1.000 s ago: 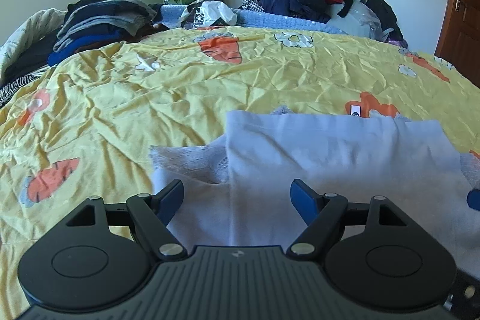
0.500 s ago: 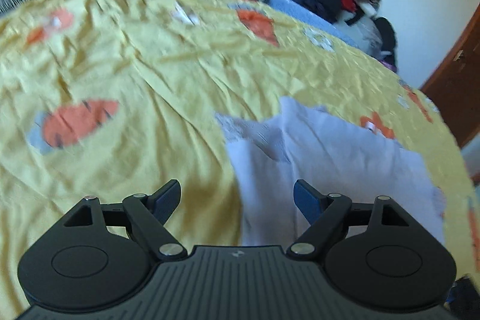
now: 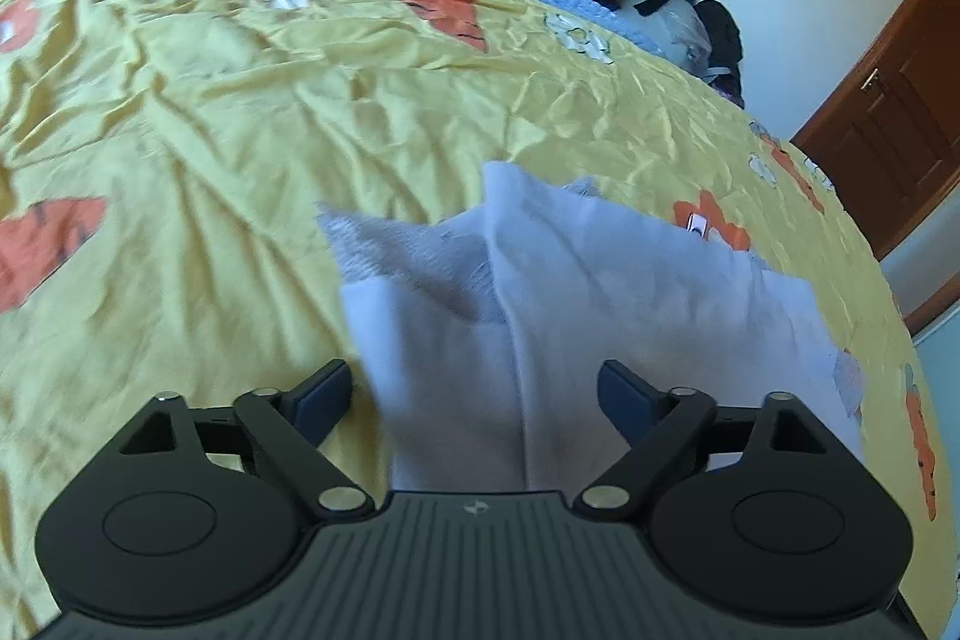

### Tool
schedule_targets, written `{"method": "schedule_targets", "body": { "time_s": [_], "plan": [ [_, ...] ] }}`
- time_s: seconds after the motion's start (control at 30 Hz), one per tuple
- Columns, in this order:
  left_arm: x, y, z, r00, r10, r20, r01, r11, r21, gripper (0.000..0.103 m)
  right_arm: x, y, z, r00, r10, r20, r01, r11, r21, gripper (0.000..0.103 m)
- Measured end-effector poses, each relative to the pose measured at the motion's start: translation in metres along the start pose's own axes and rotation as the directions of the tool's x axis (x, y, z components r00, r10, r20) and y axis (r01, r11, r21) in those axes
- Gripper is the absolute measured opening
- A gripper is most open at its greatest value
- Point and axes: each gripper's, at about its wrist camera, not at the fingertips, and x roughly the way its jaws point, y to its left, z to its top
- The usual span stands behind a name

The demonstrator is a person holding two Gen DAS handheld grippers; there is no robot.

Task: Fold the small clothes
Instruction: 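Close the left tool on the lace edge while the right tool grasps the fold, then lift the folded shirt off the bedspread with both tools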

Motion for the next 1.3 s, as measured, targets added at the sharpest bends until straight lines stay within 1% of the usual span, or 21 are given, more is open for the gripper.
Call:
{"method": "schedule_targets", "body": {
  "time_s": [0.07, 0.27, 0.37, 0.43, 0.47, 0.5, 0.53, 0.57, 0.6, 0.63, 0.67, 0.7, 0.73, 0.77, 0.8, 0.83, 0.9, 0.97, 1.07, 1.17, 1.3],
  "plan": [
    [0.007, -0.001, 0.004, 0.999, -0.037, 0.010, 0.037, 0.999, -0.002, 0.100, 0.004, 0.005, 0.004, 1.000, -0.020, 0.003, 0.020, 1.000, -0.013, 0.089],
    [0.026, -0.006, 0.017, 0.995, -0.091, 0.043, 0.091, 0.996, 0.002, 0.100, 0.019, 0.019, 0.016, 0.997, -0.068, 0.028, 0.070, 0.994, -0.084, 0.087],
    [0.032, -0.004, 0.023, 0.993, -0.100, 0.064, 0.100, 0.995, -0.006, 0.100, 0.026, 0.032, 0.024, 0.994, -0.095, 0.052, 0.102, 0.983, -0.153, 0.079],
    [0.035, -0.003, 0.027, 0.992, -0.100, 0.078, 0.102, 0.994, -0.023, 0.100, 0.030, 0.044, 0.027, 0.991, -0.110, 0.074, 0.124, 0.967, -0.223, 0.069],
    [0.037, -0.003, 0.029, 0.992, -0.100, 0.078, 0.102, 0.994, -0.025, 0.100, 0.031, 0.051, 0.028, 0.989, -0.120, 0.086, 0.139, 0.956, -0.258, 0.066],
    [0.038, -0.006, 0.031, 0.992, -0.100, 0.073, 0.102, 0.995, -0.020, 0.098, 0.033, 0.057, 0.028, 0.986, -0.132, 0.101, 0.156, 0.943, -0.295, 0.061],
    [0.040, -0.009, 0.032, 0.993, -0.096, 0.067, 0.097, 0.995, -0.006, 0.088, 0.035, 0.064, 0.028, 0.984, -0.140, 0.111, 0.169, 0.931, -0.324, 0.052],
    [0.041, -0.013, 0.033, 0.995, -0.084, 0.062, 0.083, 0.996, 0.015, 0.074, 0.036, 0.069, 0.027, 0.983, -0.143, 0.118, 0.176, 0.922, -0.346, 0.048],
    [0.042, -0.017, 0.034, 0.996, -0.061, 0.060, 0.058, 0.997, 0.044, 0.066, 0.037, 0.073, 0.026, 0.983, -0.140, 0.122, 0.175, 0.916, -0.361, 0.039],
    [0.045, -0.019, 0.035, 0.997, -0.055, 0.048, 0.052, 0.997, 0.061, 0.049, 0.037, 0.075, 0.026, 0.983, -0.137, 0.123, 0.174, 0.914, -0.368, 0.032],
    [0.047, -0.020, 0.035, 0.998, -0.050, 0.037, 0.047, 0.997, 0.067, 0.046, 0.038, 0.077, 0.026, 0.983, -0.134, 0.125, 0.172, 0.912, -0.373, 0.029],
    [0.047, -0.021, 0.035, 0.998, -0.040, 0.043, 0.036, 0.997, 0.074, 0.044, 0.038, 0.078, 0.025, 0.983, -0.133, 0.126, 0.172, 0.910, -0.377, 0.027],
    [0.048, -0.022, 0.036, 0.999, -0.028, 0.042, 0.025, 0.996, 0.082, 0.034, 0.038, 0.078, 0.025, 0.984, -0.130, 0.125, 0.169, 0.909, -0.380, 0.021],
    [0.048, -0.023, 0.036, 0.999, -0.009, 0.045, 0.005, 0.996, 0.094, 0.027, 0.037, 0.078, 0.025, 0.985, -0.124, 0.124, 0.162, 0.911, -0.380, 0.019],
    [0.048, -0.024, 0.035, 0.999, 0.000, 0.048, -0.005, 0.995, 0.103, 0.025, 0.037, 0.076, 0.025, 0.986, -0.116, 0.120, 0.153, 0.914, -0.375, 0.017],
    [0.047, -0.025, 0.034, 0.999, 0.007, 0.052, -0.012, 0.994, 0.109, 0.018, 0.037, 0.075, 0.026, 0.987, -0.110, 0.117, 0.146, 0.917, -0.370, 0.014],
    [0.044, -0.028, 0.033, 0.998, 0.023, 0.059, -0.030, 0.992, 0.126, 0.015, 0.036, 0.071, 0.027, 0.989, -0.099, 0.114, 0.134, 0.924, -0.358, 0.009],
    [0.040, -0.033, 0.032, 0.997, 0.040, 0.071, -0.050, 0.989, 0.143, 0.013, 0.034, 0.066, 0.028, 0.987, -0.088, 0.134, 0.128, 0.933, -0.336, 0.008],
    [0.034, -0.043, 0.033, 0.994, 0.060, 0.089, -0.075, 0.982, 0.176, 0.012, 0.028, 0.054, 0.030, 0.986, -0.062, 0.153, 0.104, 0.953, -0.284, 0.007],
    [0.027, -0.055, 0.034, 0.990, 0.087, 0.107, -0.108, 0.971, 0.212, 0.012, 0.019, 0.038, 0.033, 0.986, -0.033, 0.163, 0.067, 0.976, -0.205, 0.007],
    [0.021, -0.072, 0.034, 0.983, 0.133, 0.127, -0.162, 0.952, 0.258, 0.012, 0.007, 0.017, 0.035, 0.984, -0.002, 0.180, 0.023, 0.993, -0.113, 0.007]
  ]
}}
